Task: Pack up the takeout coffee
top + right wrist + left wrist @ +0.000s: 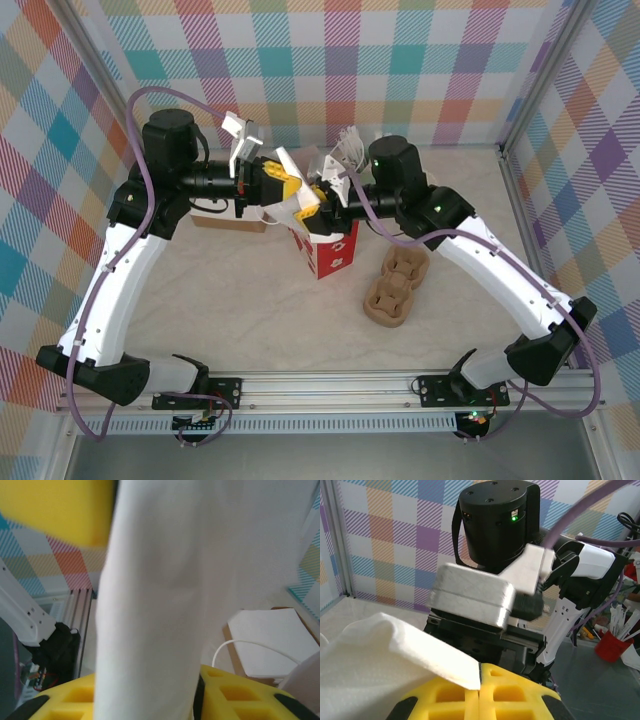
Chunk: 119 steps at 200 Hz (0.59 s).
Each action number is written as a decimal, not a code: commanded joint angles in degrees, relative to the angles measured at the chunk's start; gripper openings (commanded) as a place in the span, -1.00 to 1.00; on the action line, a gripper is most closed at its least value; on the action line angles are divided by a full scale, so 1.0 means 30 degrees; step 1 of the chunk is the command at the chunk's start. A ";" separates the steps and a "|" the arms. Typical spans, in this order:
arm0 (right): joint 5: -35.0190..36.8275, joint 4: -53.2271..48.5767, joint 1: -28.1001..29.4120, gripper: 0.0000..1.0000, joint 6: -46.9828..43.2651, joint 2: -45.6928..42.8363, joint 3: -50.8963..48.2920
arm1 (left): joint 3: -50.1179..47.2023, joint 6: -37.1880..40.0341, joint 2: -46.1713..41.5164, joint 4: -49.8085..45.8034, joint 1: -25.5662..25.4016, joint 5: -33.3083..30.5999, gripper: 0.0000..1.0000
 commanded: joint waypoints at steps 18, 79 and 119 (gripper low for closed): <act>0.1272 -0.0387 0.0110 -0.93 -0.0027 -0.0869 -0.0321 | 0.0426 0.0226 -0.0845 0.0111 -0.0268 -0.0411 -1.00; 0.5697 -0.1996 0.0023 -1.00 0.0195 -0.0605 0.2014 | -0.1800 -0.0481 -0.3520 0.0806 -0.0268 -0.3785 -0.05; 0.8514 -0.3383 -0.0179 -1.00 -0.0366 0.0960 0.4901 | -0.4597 -0.1264 -0.6595 0.1529 -0.0257 -0.9645 0.31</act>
